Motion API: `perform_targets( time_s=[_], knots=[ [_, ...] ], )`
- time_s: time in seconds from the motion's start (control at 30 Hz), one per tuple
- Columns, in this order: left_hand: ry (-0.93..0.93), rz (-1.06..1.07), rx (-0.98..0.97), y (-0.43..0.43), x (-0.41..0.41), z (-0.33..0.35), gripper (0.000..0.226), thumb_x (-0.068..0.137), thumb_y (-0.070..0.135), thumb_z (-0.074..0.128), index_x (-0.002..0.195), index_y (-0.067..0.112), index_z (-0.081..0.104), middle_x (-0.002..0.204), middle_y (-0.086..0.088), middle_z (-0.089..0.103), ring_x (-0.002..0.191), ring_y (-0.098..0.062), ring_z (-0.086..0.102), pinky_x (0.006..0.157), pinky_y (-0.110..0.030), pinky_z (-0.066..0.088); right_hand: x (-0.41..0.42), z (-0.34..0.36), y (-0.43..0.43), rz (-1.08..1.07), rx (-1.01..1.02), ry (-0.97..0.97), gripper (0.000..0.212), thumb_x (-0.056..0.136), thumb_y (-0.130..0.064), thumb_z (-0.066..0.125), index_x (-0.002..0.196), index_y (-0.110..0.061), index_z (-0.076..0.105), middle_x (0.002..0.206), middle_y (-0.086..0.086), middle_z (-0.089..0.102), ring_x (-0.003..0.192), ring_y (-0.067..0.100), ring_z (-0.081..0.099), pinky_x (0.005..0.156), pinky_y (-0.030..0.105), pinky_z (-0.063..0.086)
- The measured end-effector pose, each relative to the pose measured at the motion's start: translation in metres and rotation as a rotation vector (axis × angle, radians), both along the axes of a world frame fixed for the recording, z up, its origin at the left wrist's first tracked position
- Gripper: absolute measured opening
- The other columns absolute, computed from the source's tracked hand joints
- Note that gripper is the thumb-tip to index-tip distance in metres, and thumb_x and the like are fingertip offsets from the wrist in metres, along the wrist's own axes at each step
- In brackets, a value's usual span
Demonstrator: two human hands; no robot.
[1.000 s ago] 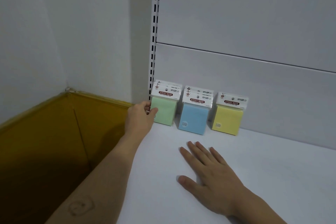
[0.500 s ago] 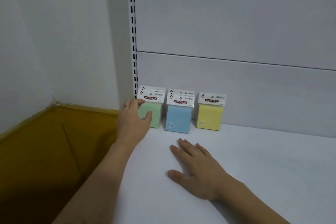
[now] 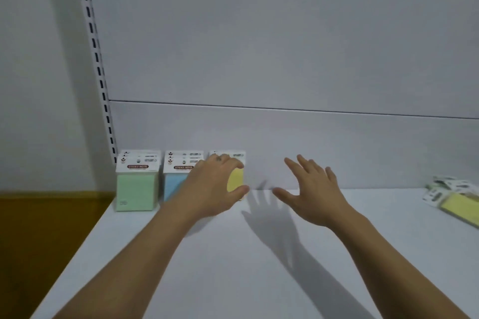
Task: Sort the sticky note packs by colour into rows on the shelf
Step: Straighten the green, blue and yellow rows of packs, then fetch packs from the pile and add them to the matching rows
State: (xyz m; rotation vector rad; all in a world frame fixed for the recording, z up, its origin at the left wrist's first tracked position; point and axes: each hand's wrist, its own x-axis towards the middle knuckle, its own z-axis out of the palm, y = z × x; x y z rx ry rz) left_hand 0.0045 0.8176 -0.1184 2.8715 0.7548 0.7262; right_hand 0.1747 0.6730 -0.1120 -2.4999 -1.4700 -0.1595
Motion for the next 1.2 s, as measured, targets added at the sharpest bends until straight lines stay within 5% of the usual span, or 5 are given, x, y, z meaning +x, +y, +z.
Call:
perform_targets(
  time_s=[0.4,0.8,1.2],
  knots=[
    [0.115,-0.230,0.026,-0.105,0.170,0.018,0.060,0.087,0.057,0.051,0.139,0.031,0.037,0.140,0.007,0.046,0.130,-0.015,0.038,0.107,-0.035,0.031,0.128,0.004,-0.129,-0.295,0.035,0.058,0.075,0.090,-0.061,0.042,0.152,-0.031,0.012,0.162,0.000,0.008,0.148,0.021,0.008,0.119,0.050,0.006],
    [0.199,-0.294,-0.039,-0.245,0.330,-0.011,0.053,0.088,0.053,0.050,0.136,0.031,0.041,0.137,0.005,0.048,0.126,-0.018,0.041,0.101,-0.036,0.036,0.276,-0.026,-0.285,-0.501,0.047,0.090,0.060,0.091,-0.054,0.047,0.144,-0.029,0.037,0.156,0.000,0.028,0.143,0.021,0.025,0.114,0.047,0.020],
    [0.258,-0.236,-0.190,-0.304,0.436,-0.053,0.062,0.091,0.046,0.050,0.146,0.035,0.026,0.146,-0.002,0.036,0.131,-0.023,0.035,0.096,-0.039,0.041,0.336,-0.072,-0.320,-0.523,0.170,0.026,0.045,0.092,-0.048,0.044,0.133,-0.031,0.051,0.152,-0.001,0.035,0.139,0.021,0.027,0.114,0.042,0.017]
  ],
)
